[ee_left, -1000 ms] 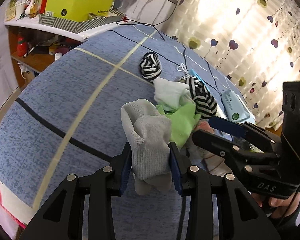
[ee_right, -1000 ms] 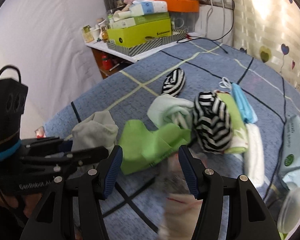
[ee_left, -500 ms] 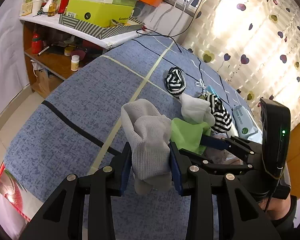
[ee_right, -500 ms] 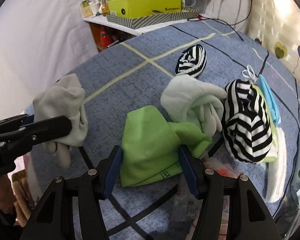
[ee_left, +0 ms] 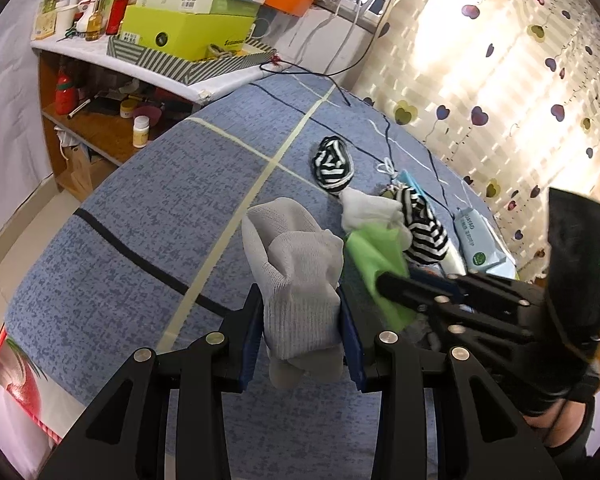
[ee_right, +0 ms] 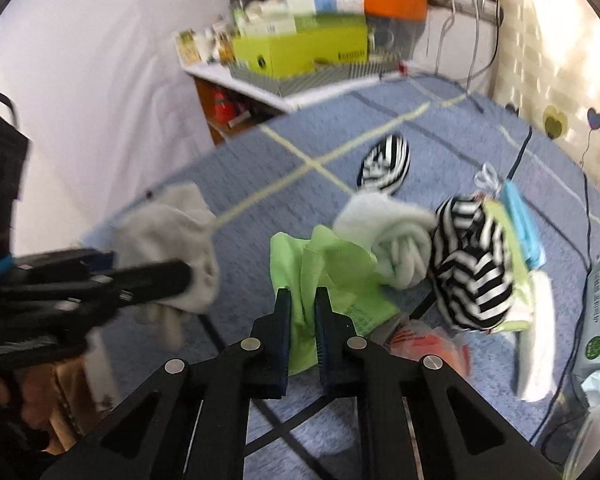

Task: Organize soft objects
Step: 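Carry the grey sock and green cloth with both tools over the white tray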

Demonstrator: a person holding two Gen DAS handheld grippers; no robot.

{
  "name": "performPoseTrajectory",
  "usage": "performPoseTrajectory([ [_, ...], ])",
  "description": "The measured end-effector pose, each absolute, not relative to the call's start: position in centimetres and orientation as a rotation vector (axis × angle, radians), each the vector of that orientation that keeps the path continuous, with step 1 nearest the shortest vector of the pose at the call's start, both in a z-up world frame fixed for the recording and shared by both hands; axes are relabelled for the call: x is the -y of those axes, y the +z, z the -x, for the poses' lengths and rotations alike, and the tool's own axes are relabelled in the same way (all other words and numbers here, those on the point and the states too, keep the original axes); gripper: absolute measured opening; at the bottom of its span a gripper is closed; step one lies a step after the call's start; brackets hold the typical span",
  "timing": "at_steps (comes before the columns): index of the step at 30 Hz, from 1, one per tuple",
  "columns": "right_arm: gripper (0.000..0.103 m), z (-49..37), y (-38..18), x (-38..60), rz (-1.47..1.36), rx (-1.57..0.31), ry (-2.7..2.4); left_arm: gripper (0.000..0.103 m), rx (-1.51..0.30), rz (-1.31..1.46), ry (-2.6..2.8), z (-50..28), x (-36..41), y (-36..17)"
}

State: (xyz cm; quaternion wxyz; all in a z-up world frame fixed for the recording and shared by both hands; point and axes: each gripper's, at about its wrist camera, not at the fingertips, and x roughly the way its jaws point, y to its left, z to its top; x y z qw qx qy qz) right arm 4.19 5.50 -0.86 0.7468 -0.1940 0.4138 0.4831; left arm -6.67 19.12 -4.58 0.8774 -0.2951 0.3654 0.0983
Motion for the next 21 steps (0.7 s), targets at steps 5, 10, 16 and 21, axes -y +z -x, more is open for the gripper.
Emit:
performPoseTrajectory([
  [5, 0.011, -4.1, 2.0, -3.0, 0.351, -0.851, 1.064, 0.037, -0.743, 0.589, 0.179, 6.3, -17.8, -3.3],
  [10, 0.011, -4.0, 4.3, -0.1, 0.296, -0.798, 1.038, 0.037, -0.726, 0.551, 0.129, 5.4, -15.7, -1.6],
  [16, 0.011, -4.3, 6.3, 4.4, 0.241, -0.753, 0.979, 0.037, -0.709, 0.496, 0.067, 4.1, -12.7, 0.3],
  [21, 0.011, -4.5, 7.5, 8.4, 0.198, -0.717, 0.918, 0.037, -0.707, 0.449, 0.019, 2.7, -9.7, 1.6],
])
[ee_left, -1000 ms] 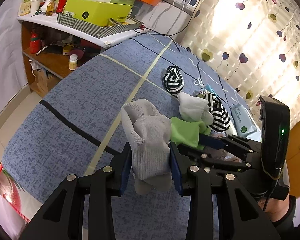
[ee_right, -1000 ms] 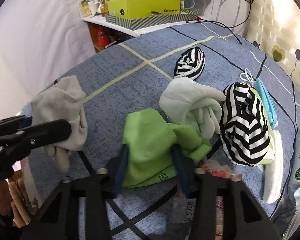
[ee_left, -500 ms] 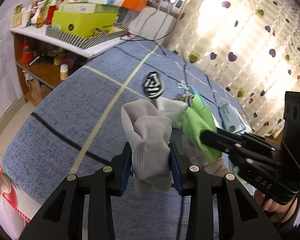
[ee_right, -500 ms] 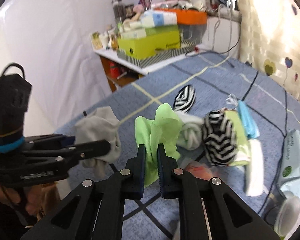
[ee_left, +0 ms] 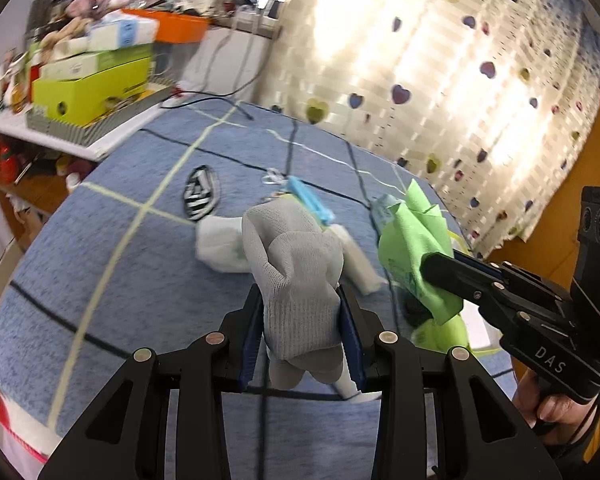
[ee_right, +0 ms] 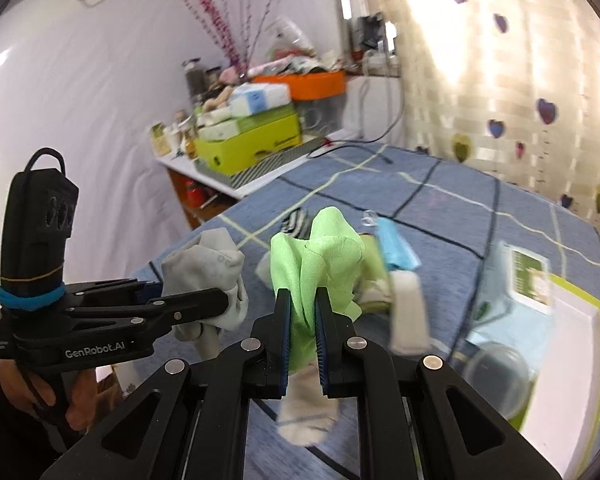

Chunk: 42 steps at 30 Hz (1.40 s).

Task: Organize soft objects
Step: 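Carry the grey sock and green cloth with both tools over the white tray, then lower the green cloth into the tray and open the right tool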

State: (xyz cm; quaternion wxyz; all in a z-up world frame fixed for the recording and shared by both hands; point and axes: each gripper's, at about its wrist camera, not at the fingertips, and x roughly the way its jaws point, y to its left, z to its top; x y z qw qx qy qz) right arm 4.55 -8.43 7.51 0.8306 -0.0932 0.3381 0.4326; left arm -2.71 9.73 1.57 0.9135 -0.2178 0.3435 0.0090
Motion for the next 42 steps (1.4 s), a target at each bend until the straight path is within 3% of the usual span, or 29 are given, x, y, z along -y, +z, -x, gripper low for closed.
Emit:
performPoseTrajectory([
  [25, 0.011, -6.8, 9.3, 25.3, 0.012, -0.660, 0.625, 0.037, -0.712, 0.290, -0.218, -2.6, 2.9, 5.4],
  [42, 0.011, -11.0, 3.5, 32.5, -0.009, -0.798, 0.409, 0.037, -0.756, 0.225, -0.318, -6.3, 8.9, 5.3],
])
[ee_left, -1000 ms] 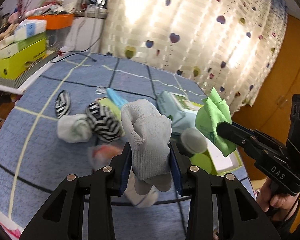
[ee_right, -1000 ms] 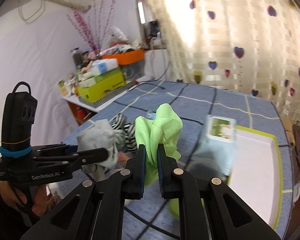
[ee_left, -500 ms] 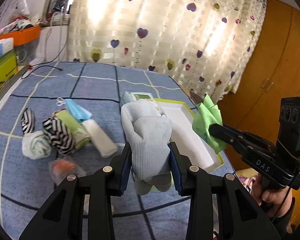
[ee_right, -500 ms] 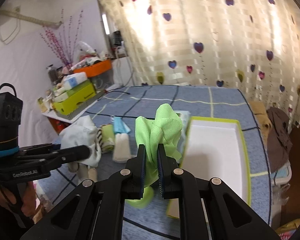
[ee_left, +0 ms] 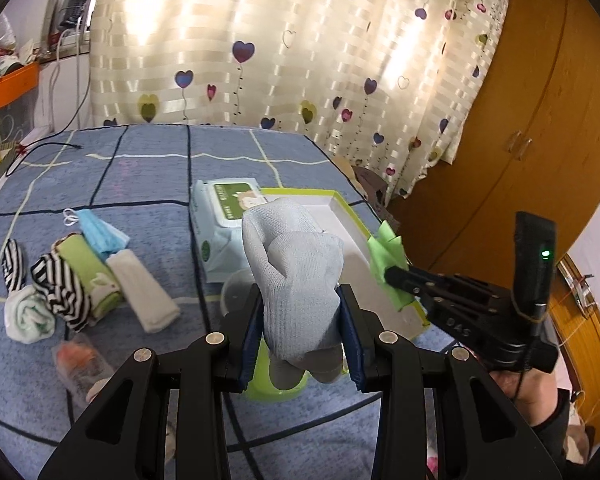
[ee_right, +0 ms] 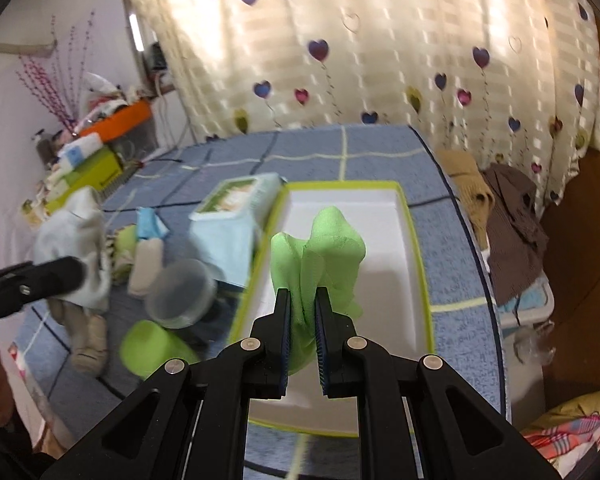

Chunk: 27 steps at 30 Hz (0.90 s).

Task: Organize soft objects
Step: 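Lower the green cloth into the tray and open the right tool, then lower the grey sock into the tray beside the cloth, open the left tool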

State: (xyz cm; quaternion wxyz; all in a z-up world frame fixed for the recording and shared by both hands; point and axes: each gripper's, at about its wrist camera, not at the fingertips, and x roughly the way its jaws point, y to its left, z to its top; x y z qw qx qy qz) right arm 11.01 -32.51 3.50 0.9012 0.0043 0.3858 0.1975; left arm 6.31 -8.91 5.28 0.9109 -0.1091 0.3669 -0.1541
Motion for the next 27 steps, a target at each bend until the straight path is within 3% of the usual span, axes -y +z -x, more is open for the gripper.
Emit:
performPoseTrajectory([
  [12, 0.012, -14.7, -0.6, 34.9, -0.005, -0.897, 0.350, 0.037, -0.811, 0.182, -0.346, -9.5, 12.7, 4.2],
  [14, 0.017, -15.2, -1.1, 35.1, -0.011, -0.913, 0.352, 0.037, -0.821, 0.178, -0.352, -9.8, 13.2, 4.0],
  [18, 0.042, -15.1, -1.2, 35.4, -0.018, -0.911, 0.368, 0.037, -0.848, 0.164, -0.357, -10.7, 14.4, 3.5],
  [27, 0.043, -13.3, 1.7, 36.7, -0.039, -0.834, 0.371, 0.037, -0.896, 0.147, -0.364, -12.2, 16.6, 2.2],
])
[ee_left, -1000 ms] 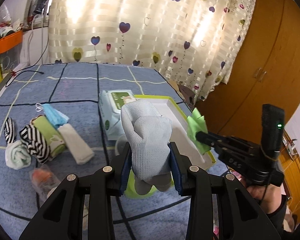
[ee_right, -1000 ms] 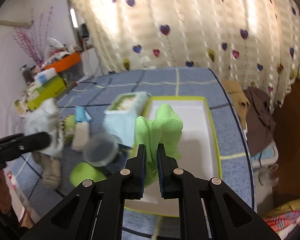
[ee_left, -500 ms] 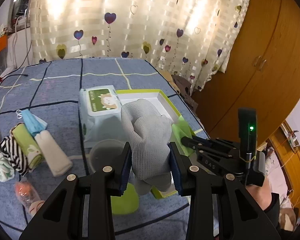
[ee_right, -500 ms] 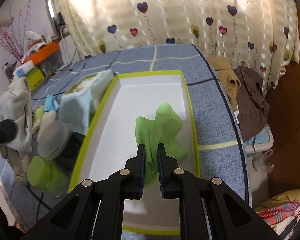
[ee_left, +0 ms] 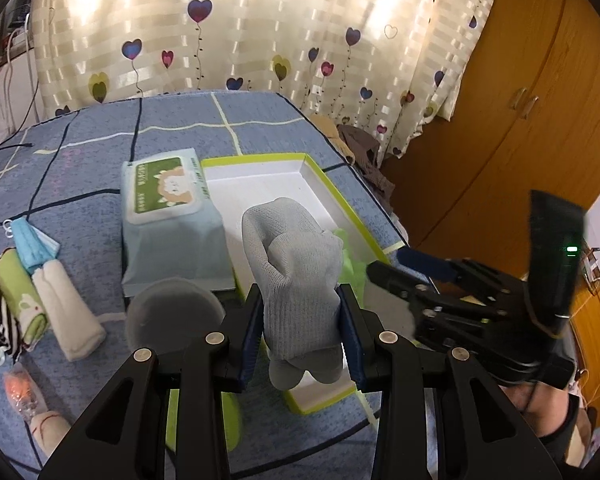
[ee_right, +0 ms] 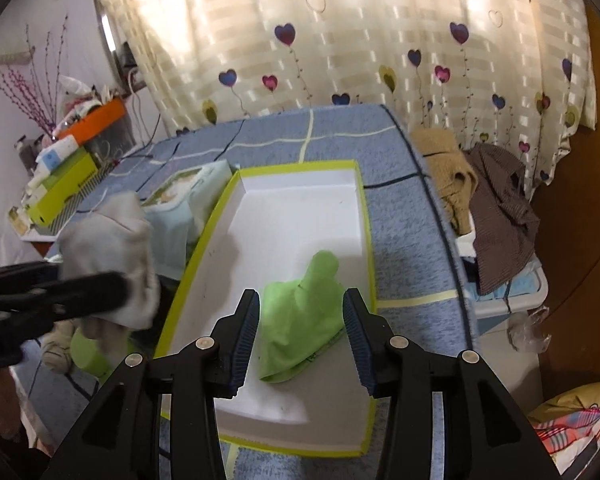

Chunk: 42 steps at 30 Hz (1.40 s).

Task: Organize soft objects
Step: 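Lower the grey sock into the tray beside the cloth, open the left tool, then lift both tools away from the tray back toward the pile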

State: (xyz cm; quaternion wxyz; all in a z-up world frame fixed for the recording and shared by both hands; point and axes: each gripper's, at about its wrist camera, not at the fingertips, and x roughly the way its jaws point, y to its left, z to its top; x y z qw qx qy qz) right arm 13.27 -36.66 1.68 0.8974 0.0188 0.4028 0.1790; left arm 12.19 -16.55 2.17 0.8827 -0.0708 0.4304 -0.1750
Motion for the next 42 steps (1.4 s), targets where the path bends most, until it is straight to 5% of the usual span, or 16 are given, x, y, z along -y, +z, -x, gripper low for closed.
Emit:
performPoseTrajectory([
  [19, 0.044, -12.9, 1.5, 38.6, -0.083, -0.835, 0.358, 0.044, -1.023, 0.120, -0.335, -16.3, 19.9, -2.3],
  [30, 0.064, -11.1, 3.1, 37.9, -0.061, -0.792, 0.351, 0.049, -0.937, 0.145, -0.357, -13.9, 18.7, 0.5],
  [42, 0.072, -7.0, 6.4, 35.5, -0.018, -0.726, 0.342, 0.049, -0.830, 0.156, -0.353, -9.2, 16.0, 3.8],
])
